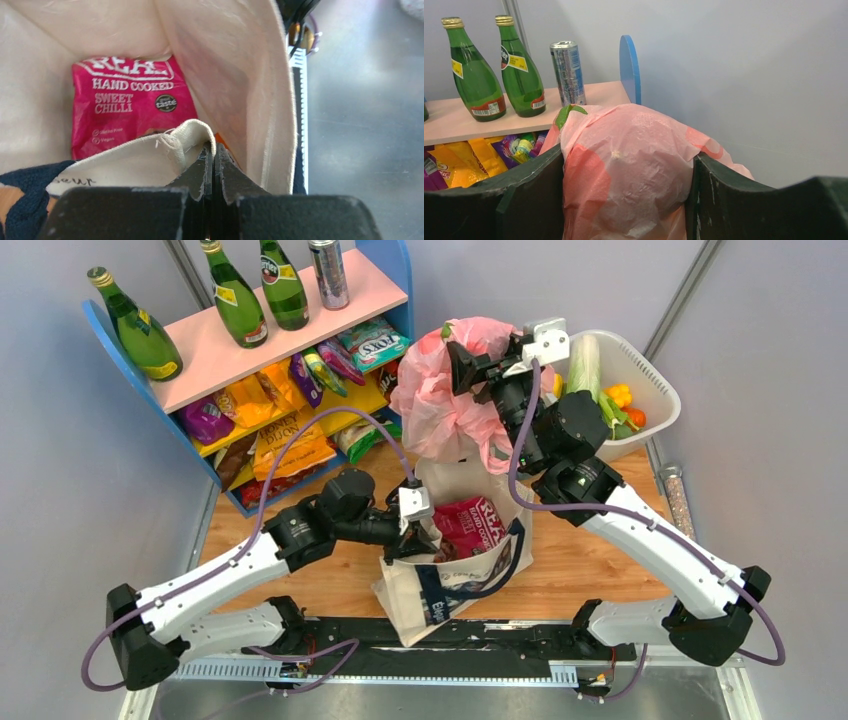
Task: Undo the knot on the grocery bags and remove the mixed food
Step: Move the takeout bag to the center of the board.
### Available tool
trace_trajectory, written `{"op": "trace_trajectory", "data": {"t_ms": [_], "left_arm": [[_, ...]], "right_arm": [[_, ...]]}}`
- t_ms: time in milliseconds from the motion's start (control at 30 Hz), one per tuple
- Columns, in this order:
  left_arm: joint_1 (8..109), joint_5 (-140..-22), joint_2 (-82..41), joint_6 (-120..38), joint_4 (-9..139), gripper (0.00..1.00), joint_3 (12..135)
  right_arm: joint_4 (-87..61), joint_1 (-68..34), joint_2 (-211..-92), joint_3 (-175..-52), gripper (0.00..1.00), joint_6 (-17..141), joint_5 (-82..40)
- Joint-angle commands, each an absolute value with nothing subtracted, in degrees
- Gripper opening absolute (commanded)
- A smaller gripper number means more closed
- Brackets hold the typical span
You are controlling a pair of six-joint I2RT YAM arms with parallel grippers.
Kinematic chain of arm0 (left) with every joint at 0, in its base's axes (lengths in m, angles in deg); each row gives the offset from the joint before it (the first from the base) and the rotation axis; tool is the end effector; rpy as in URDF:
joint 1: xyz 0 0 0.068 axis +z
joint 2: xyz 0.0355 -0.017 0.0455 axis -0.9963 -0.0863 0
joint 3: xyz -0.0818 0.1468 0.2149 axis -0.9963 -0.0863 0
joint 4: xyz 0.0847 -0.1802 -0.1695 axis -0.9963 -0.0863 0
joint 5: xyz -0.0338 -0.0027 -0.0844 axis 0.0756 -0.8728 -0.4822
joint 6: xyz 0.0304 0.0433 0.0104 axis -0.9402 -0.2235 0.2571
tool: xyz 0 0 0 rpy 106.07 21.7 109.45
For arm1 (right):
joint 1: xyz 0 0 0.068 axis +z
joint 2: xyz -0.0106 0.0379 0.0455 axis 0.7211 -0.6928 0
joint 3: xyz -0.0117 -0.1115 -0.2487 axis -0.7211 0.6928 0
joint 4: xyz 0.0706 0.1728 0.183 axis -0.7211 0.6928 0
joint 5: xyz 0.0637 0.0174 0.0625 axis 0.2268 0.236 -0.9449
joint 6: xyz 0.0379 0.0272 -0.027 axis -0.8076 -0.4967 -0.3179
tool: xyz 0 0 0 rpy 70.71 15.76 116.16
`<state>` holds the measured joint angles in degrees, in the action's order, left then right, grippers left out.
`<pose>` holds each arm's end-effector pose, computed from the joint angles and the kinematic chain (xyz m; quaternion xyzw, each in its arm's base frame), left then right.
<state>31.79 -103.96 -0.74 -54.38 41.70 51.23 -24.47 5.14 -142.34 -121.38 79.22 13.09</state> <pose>0.1125 -0.1813 0.3198 0.5045 0.6615 -0.4243 0.3576 0.1771 0.1953 0.5139 -0.1115 0.5622 0.1606 0.8036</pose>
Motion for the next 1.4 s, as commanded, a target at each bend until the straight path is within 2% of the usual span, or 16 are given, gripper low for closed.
{"op": "trace_trajectory", "data": {"t_ms": [0,300,700,1067,1133,1167,1200,1233,1300,1367], "left_arm": [[31.5,-113.1,-4.1,-52.2,58.5,0.0,53.7],[24.6,-116.6,-20.2,-49.1,74.9,0.0,58.4],[23.7,-118.2,-44.2,-47.2,92.8,0.0,72.4],[24.0,-113.2,-55.7,-46.0,101.7,0.02,82.6],[24.5,-113.2,-54.8,-44.9,101.7,0.21,82.0],[24.9,-113.5,-54.1,-44.7,101.7,0.5,80.7],[24.9,-113.7,-51.7,-44.9,101.2,0.64,79.6],[24.9,-113.7,-50.3,-46.0,100.8,0.85,77.2],[25.0,-113.8,-45.5,-48.7,95.9,0.98,74.2],[25.0,-113.9,-40.5,-52.5,86.7,1.0,72.8]], "right_arm": [[-28.0,4.8,-139.6,-121.6,0.0,79.2,12.7],[-29.1,4.3,-140.6,-121.2,0.0,79.1,13.7],[-27.9,4.1,-138.5,-120.3,0.0,81.8,14.5],[-27.1,4.1,-136.8,-120.4,0.0,85.8,14.3],[-25.7,4.1,-136.5,-120.8,0.0,85.6,14.1],[-25.2,4.1,-136.3,-120.9,0.0,85.5,14.0],[-25.0,4.1,-136.2,-120.9,0.0,85.7,14.0],[-25.0,4.1,-136.1,-120.9,0.0,85.9,14.1],[-25.3,4.1,-136.2,-121.0,0.0,87.0,14.6],[-26.2,4.0,-136.6,-121.5,0.0,88.7,15.7]]}}
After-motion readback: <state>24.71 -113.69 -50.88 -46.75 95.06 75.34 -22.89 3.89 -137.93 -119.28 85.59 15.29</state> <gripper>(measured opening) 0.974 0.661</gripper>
